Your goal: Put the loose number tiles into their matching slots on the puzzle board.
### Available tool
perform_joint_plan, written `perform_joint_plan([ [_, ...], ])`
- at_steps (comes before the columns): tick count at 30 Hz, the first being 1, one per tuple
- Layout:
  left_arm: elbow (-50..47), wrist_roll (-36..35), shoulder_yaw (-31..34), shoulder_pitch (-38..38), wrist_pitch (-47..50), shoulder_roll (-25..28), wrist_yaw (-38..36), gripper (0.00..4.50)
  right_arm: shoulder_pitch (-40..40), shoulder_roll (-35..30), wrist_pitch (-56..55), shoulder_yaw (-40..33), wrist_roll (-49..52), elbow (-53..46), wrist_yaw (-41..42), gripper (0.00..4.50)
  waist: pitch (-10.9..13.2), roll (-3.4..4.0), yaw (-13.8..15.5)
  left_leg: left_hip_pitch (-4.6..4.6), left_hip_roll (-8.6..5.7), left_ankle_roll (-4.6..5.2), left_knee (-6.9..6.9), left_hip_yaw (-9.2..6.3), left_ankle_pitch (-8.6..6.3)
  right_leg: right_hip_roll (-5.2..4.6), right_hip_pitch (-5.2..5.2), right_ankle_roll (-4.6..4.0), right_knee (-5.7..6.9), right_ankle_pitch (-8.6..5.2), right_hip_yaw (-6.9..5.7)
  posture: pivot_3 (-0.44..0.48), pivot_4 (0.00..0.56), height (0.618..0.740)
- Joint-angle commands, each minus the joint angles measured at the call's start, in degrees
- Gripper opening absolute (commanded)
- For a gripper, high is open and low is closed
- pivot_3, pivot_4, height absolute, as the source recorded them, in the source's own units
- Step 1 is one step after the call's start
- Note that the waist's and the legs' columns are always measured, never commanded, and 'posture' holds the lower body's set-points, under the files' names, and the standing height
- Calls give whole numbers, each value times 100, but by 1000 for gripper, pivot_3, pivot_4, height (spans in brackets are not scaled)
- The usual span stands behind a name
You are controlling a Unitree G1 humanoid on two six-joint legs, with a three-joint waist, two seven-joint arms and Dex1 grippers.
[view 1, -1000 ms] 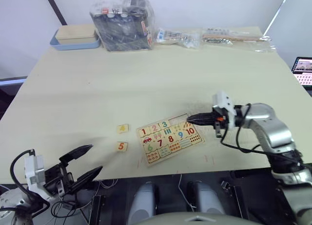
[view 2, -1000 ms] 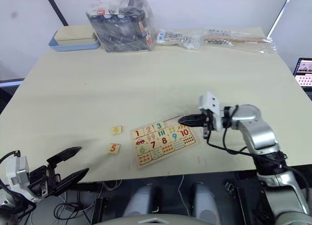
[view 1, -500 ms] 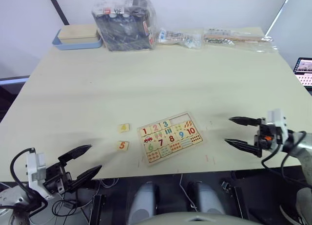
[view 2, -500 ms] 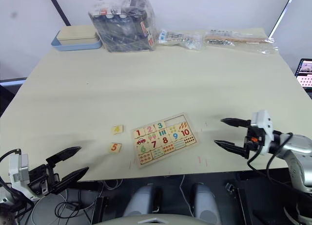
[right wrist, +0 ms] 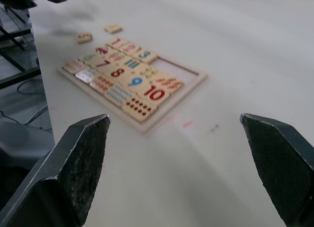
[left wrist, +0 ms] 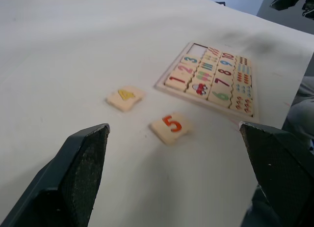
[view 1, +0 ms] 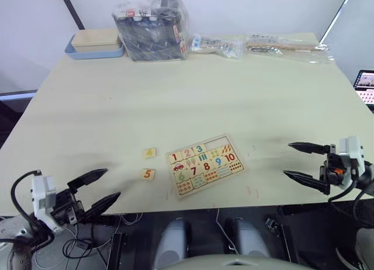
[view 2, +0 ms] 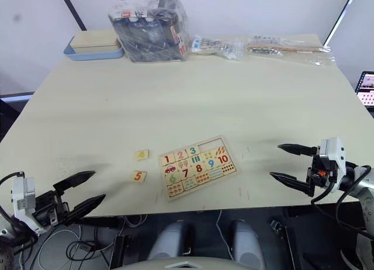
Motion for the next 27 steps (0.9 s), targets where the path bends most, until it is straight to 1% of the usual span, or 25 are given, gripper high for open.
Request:
perform_joint_plan([
  [1,-335,90,60,-215,262,413,190,4500,-259,-73,52,144,267,-497,23,4446,0,0,19,0,1,0,0,-1,0,3,0,0,0,0,0,0,150,740],
  [3,-351,43,-19,-345,522,684,85,4500,-370,-75,79,295,286,-649,17,4446,0,-1,26,0,2,0,0,0,0,5,0,0,0,0,-1,0,150,740],
  [6,-238,342,-201,-603,732,1067,185,4500,-530,-84,159,481,303,-821,-42,4446,1,2,34,0,0,0,0,1,0,2,2,0,-1,0,-1,0,150,740],
  [7,-206,513,-311,-765,805,1172,347,4500,-589,-104,199,516,327,-834,-46,4446,2,3,32,-1,-3,0,-1,2,0,1,2,0,-2,0,-1,0,150,740],
  [8,-135,563,-456,-969,902,1303,311,4500,-646,-114,249,552,346,-874,-85,4446,3,3,34,-1,-5,0,-1,4,0,0,2,0,-2,0,0,0,150,740],
  [10,35,609,-767,-1371,1124,1548,121,4500,-732,-134,354,599,410,-965,-147,4446,3,1,36,-2,-6,0,-1,3,0,1,6,0,-2,0,-2,0,150,740],
  [12,230,719,-1132,-1848,1207,1665,-42,4500,-770,-152,433,607,488,-1084,-198,4446,4,1,32,-2,-7,0,-1,3,0,3,7,0,-1,0,-2,0,150,740],
  [15,615,1031,-1739,-2712,1164,1673,-164,4500,-790,-172,514,608,578,-1285,-262,4446,9,10,56,-2,-13,-1,0,3,1,5,8,1,1,0,-3,0,150,740],
  [18,982,1364,-2231,-3271,907,1624,-431,4500,-780,-169,428,638,483,-1381,-325,4446,8,6,17,-2,-17,-1,0,6,1,14,10,1,1,2,-1,0,150,740],
  [21,1291,1658,-2658,-3755,802,1596,-621,4500,-735,-188,479,612,529,-1510,-432,4446,9,4,26,-3,-15,-1,0,15,1,25,8,22,0,14,7,0,150,740],
  [24,1619,1927,-2943,-4100,589,1596,-803,3778,-667,-177,491,569,545,-1589,-564,4500,9,4,26,-4,-13,-1,0,31,1,29,8,22,0,14,7,0,150,740],
  [25,1698,1990,-3008,-4171,509,1588,-856,3670,-617,-173,489,547,554,-1610,-590,4500,9,4,26,-4,-12,-1,0,33,1,30,8,22,0,14,7,0,150,740],
  [27,1815,2066,-3095,-4278,430,1549,-910,3670,-512,-167,454,524,545,-1636,-620,4500,9,4,28,-4,-12,-1,0,36,1,29,8,22,0,14,8,0,150,740],
])
